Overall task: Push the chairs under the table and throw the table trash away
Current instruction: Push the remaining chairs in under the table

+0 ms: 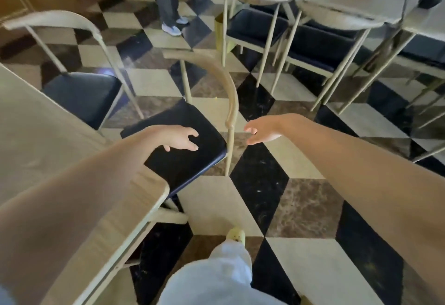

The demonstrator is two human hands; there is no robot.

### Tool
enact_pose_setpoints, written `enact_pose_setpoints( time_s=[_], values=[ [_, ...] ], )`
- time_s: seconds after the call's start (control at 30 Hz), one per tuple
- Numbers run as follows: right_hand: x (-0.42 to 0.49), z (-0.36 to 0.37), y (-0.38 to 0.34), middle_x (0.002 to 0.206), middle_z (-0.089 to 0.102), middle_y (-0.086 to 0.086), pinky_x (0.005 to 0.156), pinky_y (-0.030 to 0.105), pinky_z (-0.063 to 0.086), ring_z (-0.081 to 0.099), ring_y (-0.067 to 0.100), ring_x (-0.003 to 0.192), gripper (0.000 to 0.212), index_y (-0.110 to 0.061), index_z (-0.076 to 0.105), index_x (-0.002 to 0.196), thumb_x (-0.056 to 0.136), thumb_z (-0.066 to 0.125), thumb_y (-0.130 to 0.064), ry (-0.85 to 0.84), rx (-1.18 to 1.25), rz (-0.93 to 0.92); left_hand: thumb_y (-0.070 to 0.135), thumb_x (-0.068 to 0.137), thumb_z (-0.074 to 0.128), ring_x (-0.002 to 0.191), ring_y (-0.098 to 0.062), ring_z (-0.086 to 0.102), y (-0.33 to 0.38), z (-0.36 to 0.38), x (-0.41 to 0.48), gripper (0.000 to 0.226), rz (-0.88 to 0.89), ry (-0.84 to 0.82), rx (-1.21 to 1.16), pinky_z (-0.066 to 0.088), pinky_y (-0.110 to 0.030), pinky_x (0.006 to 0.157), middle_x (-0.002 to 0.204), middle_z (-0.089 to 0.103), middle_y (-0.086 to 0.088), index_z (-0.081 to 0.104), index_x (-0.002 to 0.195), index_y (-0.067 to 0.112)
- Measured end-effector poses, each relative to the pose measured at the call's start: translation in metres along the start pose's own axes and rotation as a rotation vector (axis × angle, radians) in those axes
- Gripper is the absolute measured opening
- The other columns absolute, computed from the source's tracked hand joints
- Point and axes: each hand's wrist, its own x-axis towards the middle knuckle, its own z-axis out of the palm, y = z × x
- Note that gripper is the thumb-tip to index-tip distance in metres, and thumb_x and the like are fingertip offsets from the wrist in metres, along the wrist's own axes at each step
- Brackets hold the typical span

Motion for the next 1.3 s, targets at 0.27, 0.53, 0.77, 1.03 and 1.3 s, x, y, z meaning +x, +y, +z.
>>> enact_pose_setpoints(
  time_s=[0.27,0.53,0.77,1.03,1.3],
  values=[
    [0.093,-0.096,0.09,0.151,0.037,0.005,0.109,0.038,0.03,0.035,0.026,0.138,0.062,-0.018,0.028,0.147,0.095,0.05,-0.043,0.018,-0.006,-0.054,0.041,0.089,0.053,0.078,-0.011,0.058,0.05,-0.072,0.088,0.06,-0.039,0.062,-0.051,0.052,-0.028,0.063,0.125,0.058,0.0,0.03,0.144,0.028],
    [0.229,-0.179,0.137,0.154,0.033,0.007,0.106,0.037,0.033,0.035,0.028,0.138,0.064,-0.016,0.023,0.149,0.095,0.051,-0.036,-0.015,-0.149,-0.262,0.034,0.093,0.052,0.102,-0.022,0.059,0.059,-0.115,0.173,0.059,-0.195,0.137,-0.312,0.054,-0.036,0.081,0.139,0.05,-0.007,0.027,0.146,0.024],
    [0.315,-0.226,0.123,0.153,0.034,0.012,0.11,0.037,0.03,0.035,0.029,0.137,0.063,-0.011,0.027,0.148,0.094,0.055,-0.028,-0.083,-0.265,-0.608,0.034,0.094,0.051,0.117,-0.027,0.054,0.071,-0.118,0.206,0.058,-0.373,0.192,-0.634,0.051,-0.035,0.089,0.142,0.048,-0.007,0.028,0.146,0.02],
    [0.4,-0.251,0.061,0.148,0.043,0.007,0.106,0.033,0.031,0.041,0.024,0.134,0.062,-0.015,0.035,0.145,0.092,0.053,-0.043,-0.126,-0.562,-0.964,0.048,0.093,0.048,0.124,-0.025,0.048,0.079,-0.112,0.252,0.063,-0.452,0.168,-0.982,0.039,-0.033,0.1,0.142,0.048,-0.004,0.03,0.146,0.02],
    [0.471,-0.242,0.046,0.113,0.066,0.003,0.112,0.049,0.014,0.053,0.026,0.117,0.062,-0.021,0.064,0.114,0.091,0.028,-0.066,-0.341,-1.172,-1.083,0.044,0.076,0.06,0.108,-0.026,0.058,0.134,-0.075,0.302,0.068,-0.63,0.348,-1.133,0.042,-0.03,0.081,0.125,0.059,-0.004,0.034,0.137,0.026]
  ],
)
